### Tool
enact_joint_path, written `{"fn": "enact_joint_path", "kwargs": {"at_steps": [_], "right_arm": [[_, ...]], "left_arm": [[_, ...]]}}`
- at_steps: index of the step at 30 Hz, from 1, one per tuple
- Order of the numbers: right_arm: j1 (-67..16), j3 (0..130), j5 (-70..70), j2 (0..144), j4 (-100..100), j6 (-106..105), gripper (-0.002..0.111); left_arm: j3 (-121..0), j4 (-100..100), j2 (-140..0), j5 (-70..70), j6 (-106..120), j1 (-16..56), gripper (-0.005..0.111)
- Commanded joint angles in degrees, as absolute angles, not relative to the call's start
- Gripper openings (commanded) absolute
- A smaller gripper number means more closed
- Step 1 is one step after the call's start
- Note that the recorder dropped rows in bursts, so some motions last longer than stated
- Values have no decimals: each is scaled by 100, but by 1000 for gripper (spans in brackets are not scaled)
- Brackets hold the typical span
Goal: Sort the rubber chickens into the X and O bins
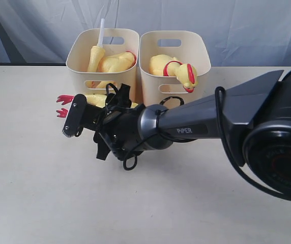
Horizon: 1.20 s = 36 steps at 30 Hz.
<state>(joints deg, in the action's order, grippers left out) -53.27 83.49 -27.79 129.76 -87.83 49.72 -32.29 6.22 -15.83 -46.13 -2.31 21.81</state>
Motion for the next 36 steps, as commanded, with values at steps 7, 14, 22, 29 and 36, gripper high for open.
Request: {"fn": "enact_joint_path", "kwargs": {"at_steps": [7,14,22,29,36], "right_arm": [[-5393,8376,-2778,12952,-8536,5015,49],[-5541,8376,-2874,12952,-8514,5015,-1],[-5756,8376,-3056,12902,-8437,4974,-1],[-5907,8376,-3135,12598,-7854,4951,-1],[-6007,8376,-3149,12221,-7416,4951,-1]], "left_arm": [[-3215,599,-1539,-4635,-247,2181,0],[-3215,599,-1539,-4635,-247,2181,0],[-3215,599,-1539,-4635,-247,2181,0],[-3215,599,-1539,-4635,-247,2181,0],[-3215,599,-1539,-4635,-247,2181,0]]}}
